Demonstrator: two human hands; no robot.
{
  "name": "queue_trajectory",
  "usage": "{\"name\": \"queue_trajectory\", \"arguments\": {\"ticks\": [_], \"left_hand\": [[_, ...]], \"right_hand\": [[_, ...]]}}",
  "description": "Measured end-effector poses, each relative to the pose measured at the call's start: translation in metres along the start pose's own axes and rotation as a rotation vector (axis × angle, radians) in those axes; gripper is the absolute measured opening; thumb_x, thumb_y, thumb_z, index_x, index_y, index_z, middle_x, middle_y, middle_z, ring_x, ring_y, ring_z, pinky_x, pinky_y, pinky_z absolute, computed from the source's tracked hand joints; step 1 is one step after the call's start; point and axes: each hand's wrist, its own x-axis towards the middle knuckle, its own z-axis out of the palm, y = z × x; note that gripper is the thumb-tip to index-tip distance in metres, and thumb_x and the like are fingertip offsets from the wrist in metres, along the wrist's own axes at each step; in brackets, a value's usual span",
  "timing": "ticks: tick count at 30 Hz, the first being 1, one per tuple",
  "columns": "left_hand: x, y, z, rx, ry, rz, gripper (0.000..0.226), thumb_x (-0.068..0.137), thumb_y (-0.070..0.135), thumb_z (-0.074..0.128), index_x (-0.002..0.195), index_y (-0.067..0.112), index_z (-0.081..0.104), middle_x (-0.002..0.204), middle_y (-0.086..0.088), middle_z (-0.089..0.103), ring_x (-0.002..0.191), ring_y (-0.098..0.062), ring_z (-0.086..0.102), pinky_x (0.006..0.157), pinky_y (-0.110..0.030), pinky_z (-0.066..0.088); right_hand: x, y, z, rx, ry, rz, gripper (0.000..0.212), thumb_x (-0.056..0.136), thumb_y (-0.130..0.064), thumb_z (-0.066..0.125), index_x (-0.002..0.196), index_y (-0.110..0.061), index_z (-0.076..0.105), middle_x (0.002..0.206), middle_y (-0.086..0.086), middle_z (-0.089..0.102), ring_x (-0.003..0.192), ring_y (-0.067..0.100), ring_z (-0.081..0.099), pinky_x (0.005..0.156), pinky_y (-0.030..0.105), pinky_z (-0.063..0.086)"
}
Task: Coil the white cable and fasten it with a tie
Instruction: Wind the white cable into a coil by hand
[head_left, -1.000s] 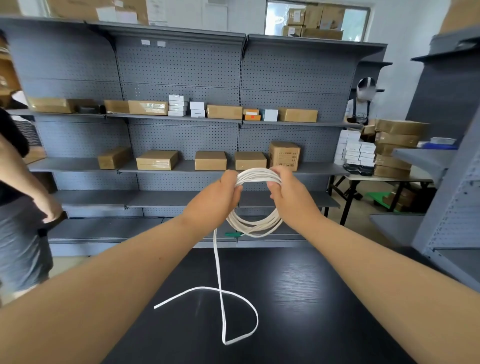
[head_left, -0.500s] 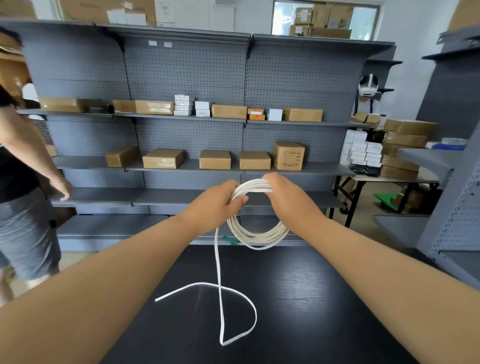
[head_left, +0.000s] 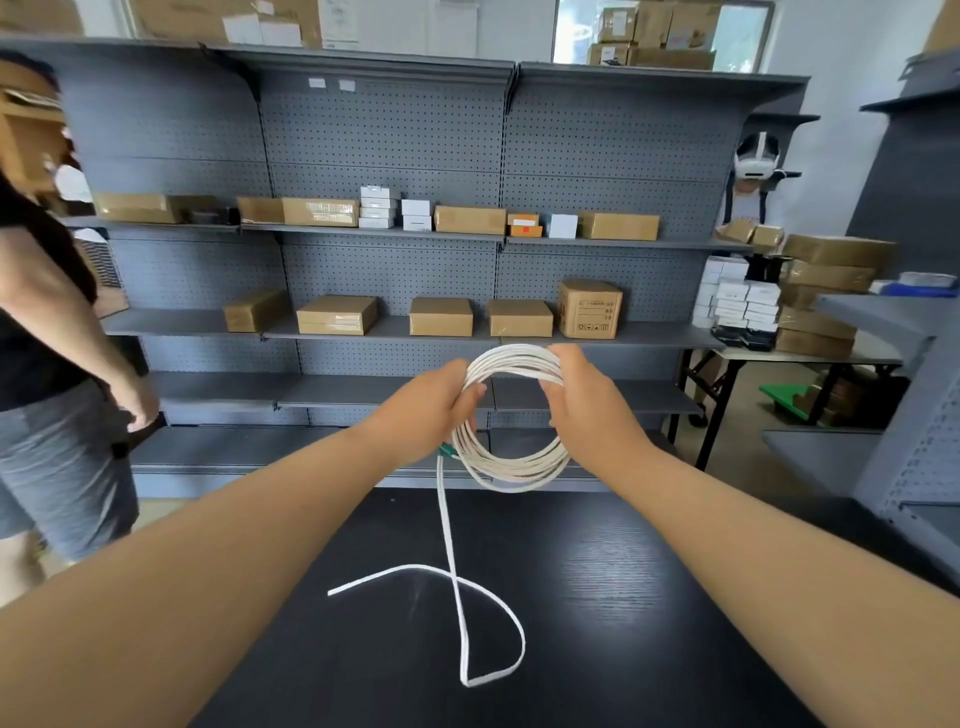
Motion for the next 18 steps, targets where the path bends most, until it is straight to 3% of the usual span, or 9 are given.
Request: {"name": "queue_trajectory", "arguments": {"ticks": [4, 7, 10, 14, 18], "left_hand": [[0.002, -0.005, -0.005, 0.113, -0.018, 0.017, 0.028, 0.099, 0.03, 0.035, 0.097, 0.004, 0.046, 0.087, -0.015, 0.064, 0.076, -0.031, 0.058, 0.073, -0.043, 0.047], [0.004, -0.004, -0.011, 0.155, -0.037, 0.042, 0.023, 0.099, 0.029, 0.035, 0.094, 0.008, 0.043, 0.086, -0.016, 0.06, 0.076, -0.031, 0.055, 0.068, -0.038, 0.041], [0.007, -0.006, -0.017, 0.139, -0.073, 0.04, 0.025, 0.099, 0.03, 0.036, 0.094, 0.007, 0.045, 0.088, -0.014, 0.061, 0.08, -0.03, 0.056, 0.072, -0.039, 0.043], [0.007, -0.01, -0.021, -0.211, -0.145, -0.035, 0.024, 0.096, 0.036, 0.043, 0.085, 0.017, 0.052, 0.08, 0.003, 0.066, 0.073, -0.012, 0.058, 0.072, -0.027, 0.045], [0.004, -0.015, -0.019, -0.676, -0.149, -0.191, 0.046, 0.095, 0.05, 0.033, 0.1, 0.014, 0.062, 0.086, -0.002, 0.068, 0.082, -0.018, 0.064, 0.082, -0.03, 0.051]], "right_hand": [[0.006, -0.007, 0.004, -0.141, -0.085, -0.072, 0.043, 0.097, -0.025, 0.043, 0.137, -0.015, 0.033, 0.14, 0.008, 0.042, 0.12, 0.029, 0.049, 0.097, 0.038, 0.04], [0.012, -0.01, 0.007, -0.208, -0.134, -0.066, 0.042, 0.098, -0.027, 0.039, 0.138, -0.017, 0.032, 0.14, 0.009, 0.042, 0.118, 0.031, 0.05, 0.095, 0.041, 0.042], [0.016, -0.01, 0.009, -0.241, -0.115, -0.061, 0.034, 0.1, -0.028, 0.033, 0.132, -0.018, 0.037, 0.129, 0.01, 0.049, 0.106, 0.032, 0.054, 0.087, 0.043, 0.045], [0.018, -0.01, 0.01, -0.285, -0.09, -0.051, 0.025, 0.1, -0.025, 0.031, 0.123, -0.018, 0.04, 0.115, 0.009, 0.051, 0.092, 0.031, 0.053, 0.076, 0.041, 0.045], [0.021, -0.007, 0.005, -0.22, -0.009, -0.004, 0.023, 0.1, -0.023, 0.032, 0.119, -0.015, 0.042, 0.107, 0.011, 0.053, 0.086, 0.03, 0.051, 0.074, 0.042, 0.045]]}}
